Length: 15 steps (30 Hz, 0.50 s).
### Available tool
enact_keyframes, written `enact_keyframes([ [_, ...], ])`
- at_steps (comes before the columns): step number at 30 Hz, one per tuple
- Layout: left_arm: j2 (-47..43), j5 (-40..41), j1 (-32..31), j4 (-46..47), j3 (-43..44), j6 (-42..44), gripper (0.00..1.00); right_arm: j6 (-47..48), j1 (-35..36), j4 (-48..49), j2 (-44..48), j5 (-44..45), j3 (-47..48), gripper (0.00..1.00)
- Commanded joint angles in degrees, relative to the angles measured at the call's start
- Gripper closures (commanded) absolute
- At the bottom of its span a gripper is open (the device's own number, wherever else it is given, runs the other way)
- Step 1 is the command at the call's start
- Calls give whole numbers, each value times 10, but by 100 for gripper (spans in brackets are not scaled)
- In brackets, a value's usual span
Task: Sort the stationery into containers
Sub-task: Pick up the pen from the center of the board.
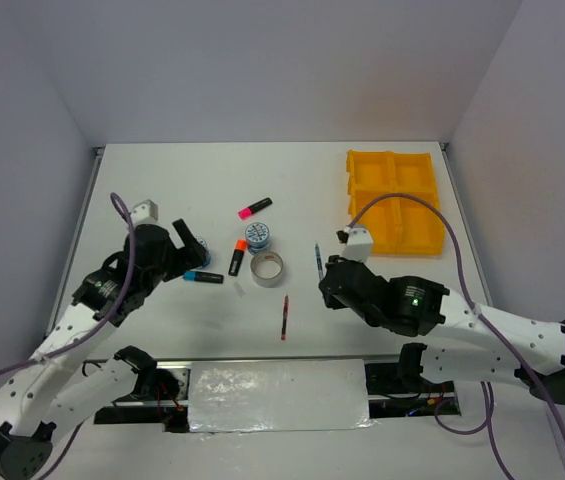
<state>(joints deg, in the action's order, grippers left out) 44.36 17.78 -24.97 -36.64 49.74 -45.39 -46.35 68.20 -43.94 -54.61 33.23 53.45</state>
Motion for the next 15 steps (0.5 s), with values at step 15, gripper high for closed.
enact_keyframes([
  [15,442,149,-270,-97,131,-402,2,-16,-4,-74,35,30,-27,100],
])
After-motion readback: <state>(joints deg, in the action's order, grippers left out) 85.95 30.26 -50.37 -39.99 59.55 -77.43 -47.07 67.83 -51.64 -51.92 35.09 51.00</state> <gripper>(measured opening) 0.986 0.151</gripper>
